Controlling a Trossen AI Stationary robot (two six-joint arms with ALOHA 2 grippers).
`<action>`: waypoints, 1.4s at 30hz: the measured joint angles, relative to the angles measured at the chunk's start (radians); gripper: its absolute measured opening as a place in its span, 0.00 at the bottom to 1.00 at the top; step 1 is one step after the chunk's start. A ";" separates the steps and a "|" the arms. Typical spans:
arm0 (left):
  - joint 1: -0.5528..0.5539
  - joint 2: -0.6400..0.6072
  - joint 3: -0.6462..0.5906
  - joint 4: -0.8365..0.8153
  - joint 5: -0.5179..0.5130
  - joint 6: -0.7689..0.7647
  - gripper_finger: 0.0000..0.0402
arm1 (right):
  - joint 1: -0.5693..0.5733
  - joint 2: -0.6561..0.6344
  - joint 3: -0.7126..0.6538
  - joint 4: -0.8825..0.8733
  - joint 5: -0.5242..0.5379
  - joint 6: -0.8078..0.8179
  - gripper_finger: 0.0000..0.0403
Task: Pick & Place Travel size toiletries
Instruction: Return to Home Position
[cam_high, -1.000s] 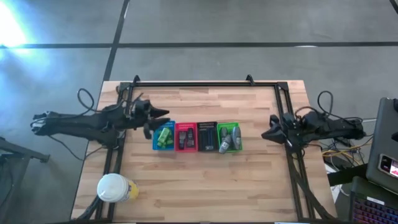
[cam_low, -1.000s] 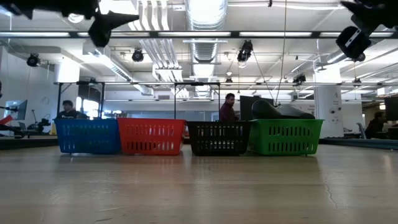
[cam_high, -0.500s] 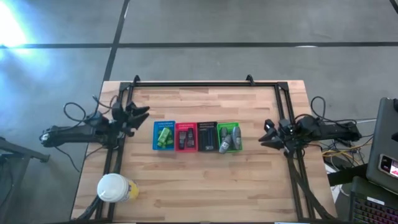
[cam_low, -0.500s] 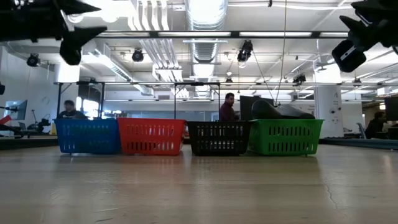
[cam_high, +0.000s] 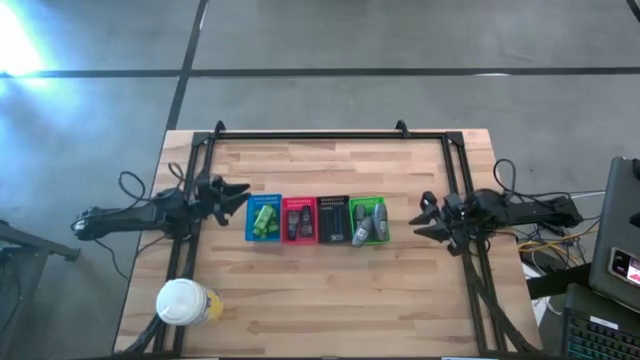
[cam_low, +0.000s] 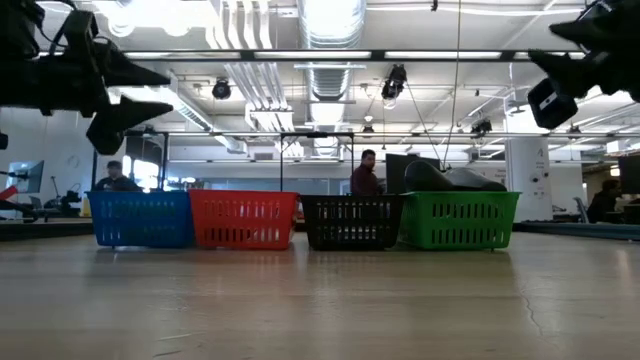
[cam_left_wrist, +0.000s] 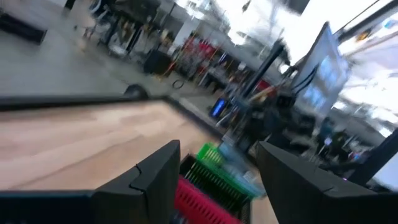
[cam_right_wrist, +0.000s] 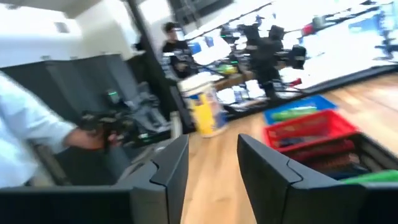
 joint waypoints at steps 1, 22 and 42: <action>0.000 0.000 0.000 -0.022 0.000 -0.001 0.54 | 0.000 0.000 0.000 -0.011 0.024 0.000 0.35; 0.000 0.005 -0.001 -0.030 0.007 -0.002 0.54 | 0.000 0.006 0.000 -0.043 0.064 0.004 0.46; 0.000 0.005 -0.001 -0.033 0.007 -0.002 0.54 | 0.000 0.006 0.000 -0.043 0.063 0.004 0.40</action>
